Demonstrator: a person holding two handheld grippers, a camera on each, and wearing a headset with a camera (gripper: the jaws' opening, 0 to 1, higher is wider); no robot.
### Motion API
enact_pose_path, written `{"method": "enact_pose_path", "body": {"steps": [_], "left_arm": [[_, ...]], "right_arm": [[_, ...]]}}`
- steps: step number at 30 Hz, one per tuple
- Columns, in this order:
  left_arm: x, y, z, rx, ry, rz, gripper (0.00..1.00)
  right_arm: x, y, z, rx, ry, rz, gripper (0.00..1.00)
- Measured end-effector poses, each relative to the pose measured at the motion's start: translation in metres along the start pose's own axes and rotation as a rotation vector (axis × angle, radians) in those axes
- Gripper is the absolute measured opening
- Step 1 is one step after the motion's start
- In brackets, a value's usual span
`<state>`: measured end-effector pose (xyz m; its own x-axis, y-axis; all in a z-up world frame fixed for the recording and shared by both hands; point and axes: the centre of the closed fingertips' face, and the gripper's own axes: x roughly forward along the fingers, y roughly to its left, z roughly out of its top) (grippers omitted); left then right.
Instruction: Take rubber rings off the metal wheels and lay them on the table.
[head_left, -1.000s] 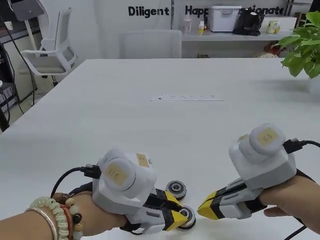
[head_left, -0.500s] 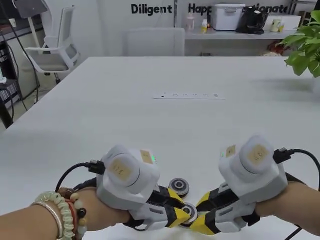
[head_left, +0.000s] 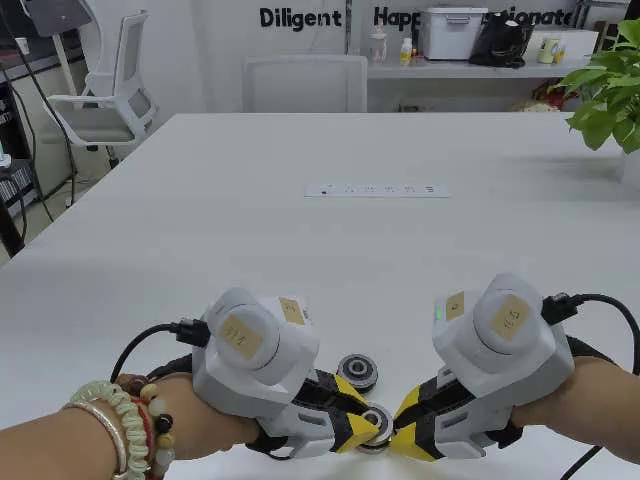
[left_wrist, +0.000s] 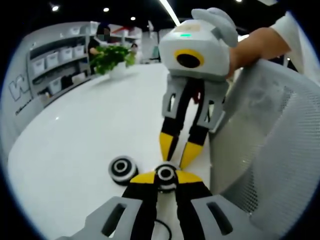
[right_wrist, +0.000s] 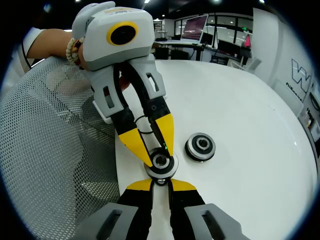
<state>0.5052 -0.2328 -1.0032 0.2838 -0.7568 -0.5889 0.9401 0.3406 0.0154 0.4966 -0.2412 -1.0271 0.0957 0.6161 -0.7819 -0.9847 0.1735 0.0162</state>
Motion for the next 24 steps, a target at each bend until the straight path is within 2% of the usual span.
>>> {"method": "enact_pose_path", "body": {"steps": [3,6,10,12,15,19,21,22,23,24], "left_arm": [[0.0,0.0,0.0,0.001,0.001,0.002,0.13],[0.0,0.0,0.0,0.001,0.001,0.003,0.13],[0.0,0.0,0.0,0.001,0.001,0.002,0.13],[0.0,0.0,0.0,0.001,0.001,0.002,0.13],[0.0,0.0,0.0,-0.001,-0.001,0.002,0.13],[0.0,0.0,-0.001,-0.002,0.001,0.001,0.13],[0.0,0.0,0.0,-0.004,-0.001,0.001,0.13],[0.0,0.0,0.0,-0.007,0.0,0.0,0.13],[0.0,0.0,0.0,-0.008,-0.001,0.0,0.13],[0.0,0.0,0.0,-0.009,-0.003,0.001,0.13]], "right_arm": [[-0.001,0.002,-0.004,0.077,0.012,0.025,0.0],[-0.003,-0.001,-0.004,0.165,-0.014,0.024,0.02],[-0.004,-0.003,0.0,0.154,-0.039,0.011,0.11],[-0.002,-0.002,0.006,0.146,-0.072,0.015,0.18],[0.003,0.0,0.007,0.164,-0.077,0.025,0.21],[0.002,0.0,0.005,0.158,-0.092,0.044,0.18],[-0.001,-0.001,0.001,0.186,-0.1,0.057,0.12],[-0.002,-0.002,-0.004,0.189,-0.083,0.05,0.03],[-0.002,-0.005,-0.003,0.181,-0.098,0.035,0.01],[-0.003,-0.004,-0.001,0.211,-0.109,0.046,0.0]]}}
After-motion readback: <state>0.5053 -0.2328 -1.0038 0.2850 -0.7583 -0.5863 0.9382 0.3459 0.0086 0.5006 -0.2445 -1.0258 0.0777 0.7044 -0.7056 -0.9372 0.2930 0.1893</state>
